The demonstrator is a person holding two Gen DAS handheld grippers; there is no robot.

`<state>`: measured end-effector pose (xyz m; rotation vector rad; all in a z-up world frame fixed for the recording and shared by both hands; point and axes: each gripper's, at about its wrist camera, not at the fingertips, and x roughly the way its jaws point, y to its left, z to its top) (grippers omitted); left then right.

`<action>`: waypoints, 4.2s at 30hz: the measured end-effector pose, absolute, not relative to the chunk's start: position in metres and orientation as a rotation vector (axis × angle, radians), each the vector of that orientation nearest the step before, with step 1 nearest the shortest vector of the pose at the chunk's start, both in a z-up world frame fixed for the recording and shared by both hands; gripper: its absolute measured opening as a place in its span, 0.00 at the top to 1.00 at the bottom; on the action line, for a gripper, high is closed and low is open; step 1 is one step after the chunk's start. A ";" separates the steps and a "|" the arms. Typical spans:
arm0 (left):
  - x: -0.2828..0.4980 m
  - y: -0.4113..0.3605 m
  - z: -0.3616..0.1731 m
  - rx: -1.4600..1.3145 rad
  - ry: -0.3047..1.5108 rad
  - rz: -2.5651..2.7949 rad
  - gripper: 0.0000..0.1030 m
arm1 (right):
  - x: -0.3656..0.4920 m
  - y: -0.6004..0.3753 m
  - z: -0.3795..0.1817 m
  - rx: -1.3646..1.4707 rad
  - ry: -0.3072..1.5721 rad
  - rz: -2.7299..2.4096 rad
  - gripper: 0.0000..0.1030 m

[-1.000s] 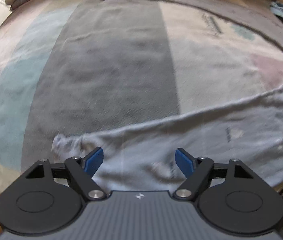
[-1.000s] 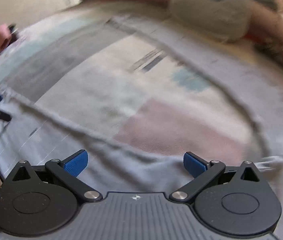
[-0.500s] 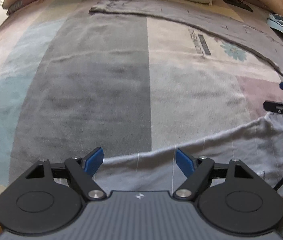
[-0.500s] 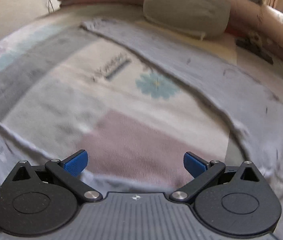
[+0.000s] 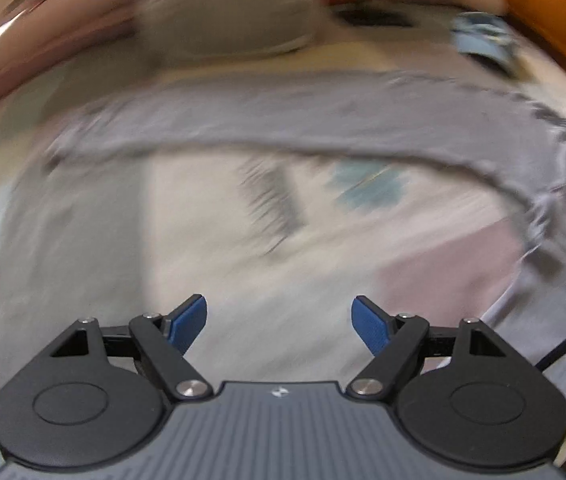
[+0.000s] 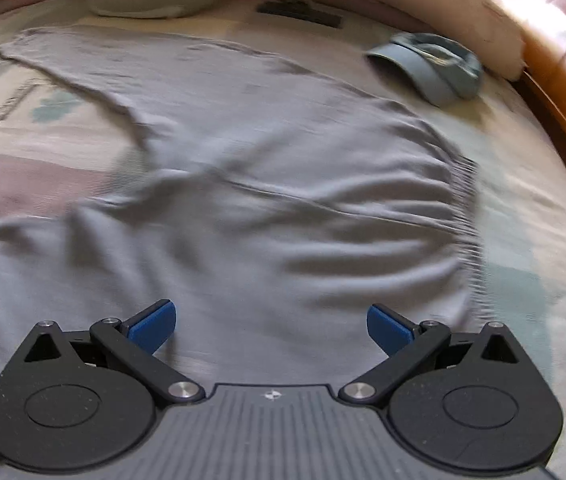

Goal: Fold clothes

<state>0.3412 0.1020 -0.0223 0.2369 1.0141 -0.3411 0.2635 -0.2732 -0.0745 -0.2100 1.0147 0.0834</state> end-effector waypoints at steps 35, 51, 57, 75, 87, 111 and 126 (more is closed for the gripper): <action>0.423 -0.142 -0.081 0.531 0.944 -0.721 0.09 | 0.208 -0.346 -0.096 -0.128 1.043 0.208 0.00; 0.445 -0.114 -0.084 0.567 0.974 -0.723 0.10 | 0.168 -0.299 -0.097 -0.070 1.092 0.155 0.00; 0.443 -0.095 -0.075 0.534 0.931 -0.723 0.11 | 0.166 -0.295 -0.080 -0.055 1.139 0.110 0.00; 0.476 -0.038 -0.075 0.233 0.999 -0.565 0.11 | 0.233 -0.262 -0.071 -0.086 1.101 0.135 0.00; 0.459 -0.017 -0.073 0.264 0.995 -0.522 0.07 | 0.275 -0.261 -0.094 -0.019 1.069 0.097 0.00; 0.567 -0.127 -0.091 0.198 0.932 -0.442 0.03 | 0.256 -0.259 -0.099 0.000 0.958 0.078 0.00; 0.516 0.020 -0.097 0.201 1.065 -0.281 0.02 | 0.265 -0.260 -0.098 -0.008 0.997 0.095 0.00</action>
